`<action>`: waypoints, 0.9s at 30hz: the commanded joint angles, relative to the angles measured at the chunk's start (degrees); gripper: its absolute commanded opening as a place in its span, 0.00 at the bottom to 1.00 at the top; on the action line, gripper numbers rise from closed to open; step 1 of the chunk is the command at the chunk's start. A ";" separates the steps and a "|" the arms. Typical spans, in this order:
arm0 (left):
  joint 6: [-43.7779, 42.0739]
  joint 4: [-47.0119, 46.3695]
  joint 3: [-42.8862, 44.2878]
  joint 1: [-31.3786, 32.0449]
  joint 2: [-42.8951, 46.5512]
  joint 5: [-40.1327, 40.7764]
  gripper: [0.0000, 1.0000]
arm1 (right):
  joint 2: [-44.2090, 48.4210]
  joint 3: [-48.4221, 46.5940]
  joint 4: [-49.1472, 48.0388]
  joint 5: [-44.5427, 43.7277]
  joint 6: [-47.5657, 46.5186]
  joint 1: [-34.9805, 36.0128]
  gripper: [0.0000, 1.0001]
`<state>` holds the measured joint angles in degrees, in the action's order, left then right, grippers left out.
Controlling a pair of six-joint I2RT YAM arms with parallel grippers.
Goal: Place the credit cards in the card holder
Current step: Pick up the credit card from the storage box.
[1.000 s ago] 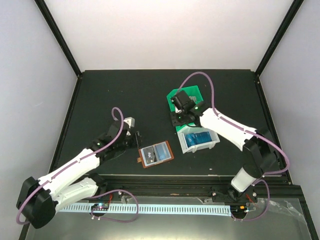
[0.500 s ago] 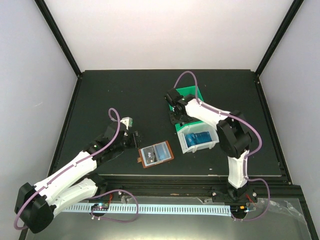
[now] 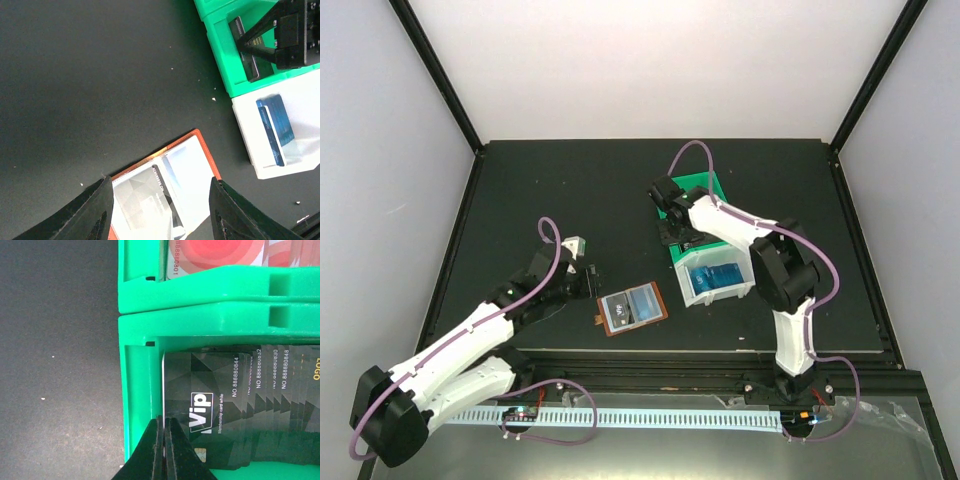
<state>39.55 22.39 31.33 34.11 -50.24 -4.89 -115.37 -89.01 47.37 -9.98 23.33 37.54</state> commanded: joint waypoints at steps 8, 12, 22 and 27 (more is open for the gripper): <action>-1.26 0.74 0.77 -0.45 1.72 -1.13 0.56 | 11.66 2.86 -1.52 1.29 1.49 0.15 0.01; -2.33 -1.07 0.98 -0.48 4.69 -2.04 0.66 | 19.07 5.90 -4.66 7.14 0.39 0.23 0.01; -2.26 -13.59 1.48 -0.53 15.24 -16.92 0.99 | 36.95 23.13 -30.91 52.13 5.03 0.36 0.01; 3.00 -22.22 -0.70 -0.52 19.37 -20.43 0.99 | 41.09 30.16 -48.92 62.66 14.98 2.53 0.01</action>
<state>38.54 9.80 31.31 34.02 -33.32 -19.59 -76.77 -62.06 16.27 37.95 30.35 38.35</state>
